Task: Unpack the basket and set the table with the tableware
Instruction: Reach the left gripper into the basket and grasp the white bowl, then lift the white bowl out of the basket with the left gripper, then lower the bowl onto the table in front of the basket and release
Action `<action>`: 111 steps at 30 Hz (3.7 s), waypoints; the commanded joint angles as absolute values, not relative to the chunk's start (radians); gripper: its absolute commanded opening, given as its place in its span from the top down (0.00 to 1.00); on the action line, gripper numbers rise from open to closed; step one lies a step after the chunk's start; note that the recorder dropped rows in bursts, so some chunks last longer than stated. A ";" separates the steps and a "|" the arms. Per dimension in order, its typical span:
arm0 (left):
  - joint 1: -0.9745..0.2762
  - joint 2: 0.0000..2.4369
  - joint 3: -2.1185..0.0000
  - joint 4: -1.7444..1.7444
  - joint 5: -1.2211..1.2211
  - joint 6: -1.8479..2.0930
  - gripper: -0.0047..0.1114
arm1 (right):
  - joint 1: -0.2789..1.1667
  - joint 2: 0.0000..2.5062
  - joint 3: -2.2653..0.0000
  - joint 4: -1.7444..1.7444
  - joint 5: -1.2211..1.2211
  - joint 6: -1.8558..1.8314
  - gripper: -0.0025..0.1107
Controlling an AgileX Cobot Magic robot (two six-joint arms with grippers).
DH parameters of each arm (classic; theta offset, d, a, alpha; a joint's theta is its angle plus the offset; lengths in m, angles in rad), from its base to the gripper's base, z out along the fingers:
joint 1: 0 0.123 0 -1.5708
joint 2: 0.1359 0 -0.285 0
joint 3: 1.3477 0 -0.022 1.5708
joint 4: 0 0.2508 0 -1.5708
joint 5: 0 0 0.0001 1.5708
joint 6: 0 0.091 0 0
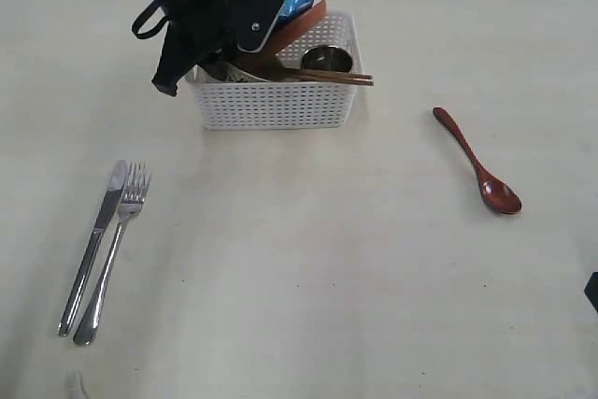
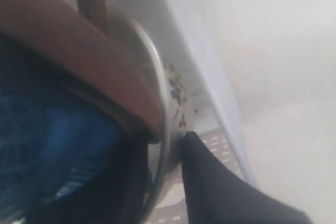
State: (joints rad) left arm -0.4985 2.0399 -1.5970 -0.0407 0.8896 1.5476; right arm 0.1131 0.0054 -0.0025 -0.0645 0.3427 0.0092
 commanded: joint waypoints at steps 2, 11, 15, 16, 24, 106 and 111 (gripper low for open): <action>-0.499 1.975 -1.603 -0.020 0.899 1.540 0.96 | 0.106 0.000 0.000 -0.064 0.341 0.013 0.98; -0.499 1.954 -1.601 0.094 0.919 1.540 0.96 | 0.106 0.000 0.000 -0.064 0.341 0.013 0.98; -0.499 1.954 -1.601 0.114 0.931 1.535 0.96 | 0.106 0.000 0.000 -0.064 0.341 0.013 0.98; -0.499 1.954 -1.601 0.153 0.945 1.519 0.96 | 0.106 0.000 0.000 -0.064 0.341 0.013 0.98; -0.498 1.947 -1.601 0.365 1.068 1.397 0.96 | 0.106 0.000 0.000 -0.064 0.341 0.013 0.98; -1.004 1.660 -1.057 0.235 0.679 0.032 0.96 | 0.106 0.000 0.000 -0.064 0.341 0.013 0.98; -1.015 1.608 -0.908 0.224 0.524 0.000 0.96 | 0.106 0.000 0.000 -0.064 0.341 0.013 0.98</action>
State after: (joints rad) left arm -0.9965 1.6422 -0.9633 0.2192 0.6211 0.0286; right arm 0.1131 0.0054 -0.0025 -0.0645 0.3427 0.0092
